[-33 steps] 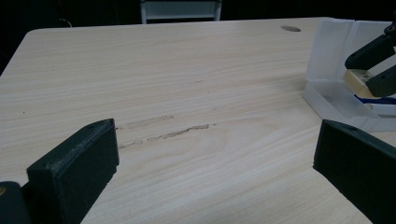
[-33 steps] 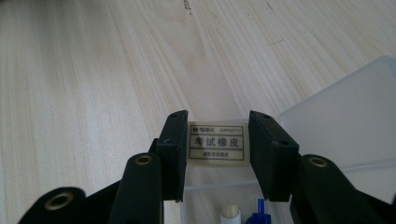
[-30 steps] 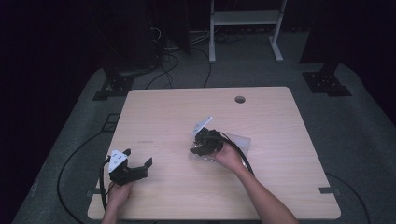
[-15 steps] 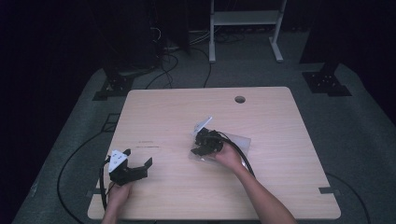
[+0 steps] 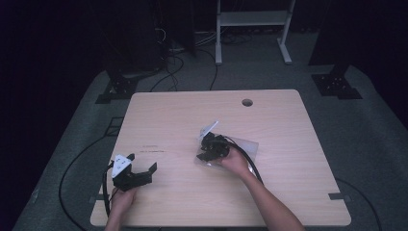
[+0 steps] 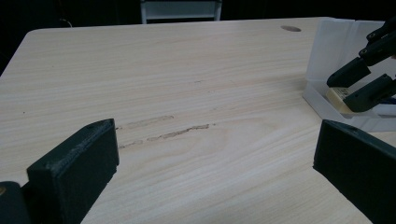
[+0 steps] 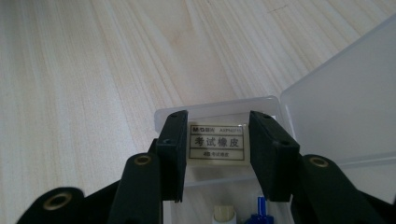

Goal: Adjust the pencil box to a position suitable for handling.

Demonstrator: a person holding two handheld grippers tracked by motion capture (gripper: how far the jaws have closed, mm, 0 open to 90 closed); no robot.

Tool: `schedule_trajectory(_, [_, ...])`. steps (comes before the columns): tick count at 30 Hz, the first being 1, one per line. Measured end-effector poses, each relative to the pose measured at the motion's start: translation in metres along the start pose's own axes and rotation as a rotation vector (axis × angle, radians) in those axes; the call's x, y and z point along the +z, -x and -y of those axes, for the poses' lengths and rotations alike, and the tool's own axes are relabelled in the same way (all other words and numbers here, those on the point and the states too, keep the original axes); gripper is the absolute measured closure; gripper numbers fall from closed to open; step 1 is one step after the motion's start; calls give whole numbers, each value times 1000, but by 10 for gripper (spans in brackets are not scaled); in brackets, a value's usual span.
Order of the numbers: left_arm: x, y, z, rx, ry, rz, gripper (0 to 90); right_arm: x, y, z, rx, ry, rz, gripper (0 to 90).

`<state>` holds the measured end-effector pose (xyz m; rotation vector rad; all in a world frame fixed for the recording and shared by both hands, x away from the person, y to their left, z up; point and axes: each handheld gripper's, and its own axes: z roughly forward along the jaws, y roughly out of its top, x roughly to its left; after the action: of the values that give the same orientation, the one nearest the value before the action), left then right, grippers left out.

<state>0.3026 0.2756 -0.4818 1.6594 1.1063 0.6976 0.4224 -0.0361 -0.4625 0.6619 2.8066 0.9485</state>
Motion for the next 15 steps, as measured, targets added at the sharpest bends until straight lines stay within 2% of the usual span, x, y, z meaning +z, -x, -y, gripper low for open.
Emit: schedule_trajectory(15, [0,0,0,2,-1,-1,0,-2,0,1,3,9,-3,561])
